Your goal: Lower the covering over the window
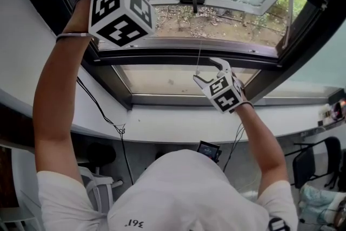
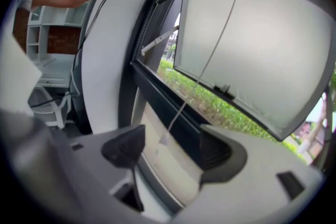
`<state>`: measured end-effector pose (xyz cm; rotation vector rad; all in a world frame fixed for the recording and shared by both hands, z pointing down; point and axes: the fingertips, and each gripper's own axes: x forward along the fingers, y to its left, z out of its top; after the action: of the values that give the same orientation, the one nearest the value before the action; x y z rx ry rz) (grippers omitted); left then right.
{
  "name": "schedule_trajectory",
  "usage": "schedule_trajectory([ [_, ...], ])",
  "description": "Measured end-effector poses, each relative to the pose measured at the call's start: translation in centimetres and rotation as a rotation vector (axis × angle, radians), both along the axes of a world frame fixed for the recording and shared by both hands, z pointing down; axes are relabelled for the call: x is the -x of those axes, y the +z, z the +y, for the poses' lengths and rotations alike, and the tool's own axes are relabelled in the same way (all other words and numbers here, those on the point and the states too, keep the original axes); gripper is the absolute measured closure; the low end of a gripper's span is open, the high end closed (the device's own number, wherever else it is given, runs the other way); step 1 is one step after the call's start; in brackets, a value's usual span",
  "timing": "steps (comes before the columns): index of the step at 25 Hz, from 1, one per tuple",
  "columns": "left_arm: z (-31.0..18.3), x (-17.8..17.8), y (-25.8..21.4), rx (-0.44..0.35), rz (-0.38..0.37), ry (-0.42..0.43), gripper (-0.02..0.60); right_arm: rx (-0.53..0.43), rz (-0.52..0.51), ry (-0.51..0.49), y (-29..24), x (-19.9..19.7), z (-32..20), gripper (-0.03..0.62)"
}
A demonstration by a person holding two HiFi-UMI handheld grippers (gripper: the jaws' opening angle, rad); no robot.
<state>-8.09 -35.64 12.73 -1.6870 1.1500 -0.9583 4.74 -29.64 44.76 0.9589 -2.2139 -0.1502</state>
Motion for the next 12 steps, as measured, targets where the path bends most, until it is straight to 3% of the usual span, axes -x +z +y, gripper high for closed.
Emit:
schedule_trajectory([
  [6,0.0,0.0,0.0,0.007,-0.008,-0.010,0.364,-0.058,-0.044,0.022,-2.8,-1.0,-0.7,0.281],
  [9,-0.1,-0.1,0.1,0.014,-0.016,-0.019,0.364,-0.152,-0.025,0.026,-6.2,-1.8,-1.4,0.281],
  [12,-0.1,0.1,0.1,0.025,-0.028,-0.030,0.364,-0.307,0.030,0.030,-11.1,-2.4,-2.2,0.283],
])
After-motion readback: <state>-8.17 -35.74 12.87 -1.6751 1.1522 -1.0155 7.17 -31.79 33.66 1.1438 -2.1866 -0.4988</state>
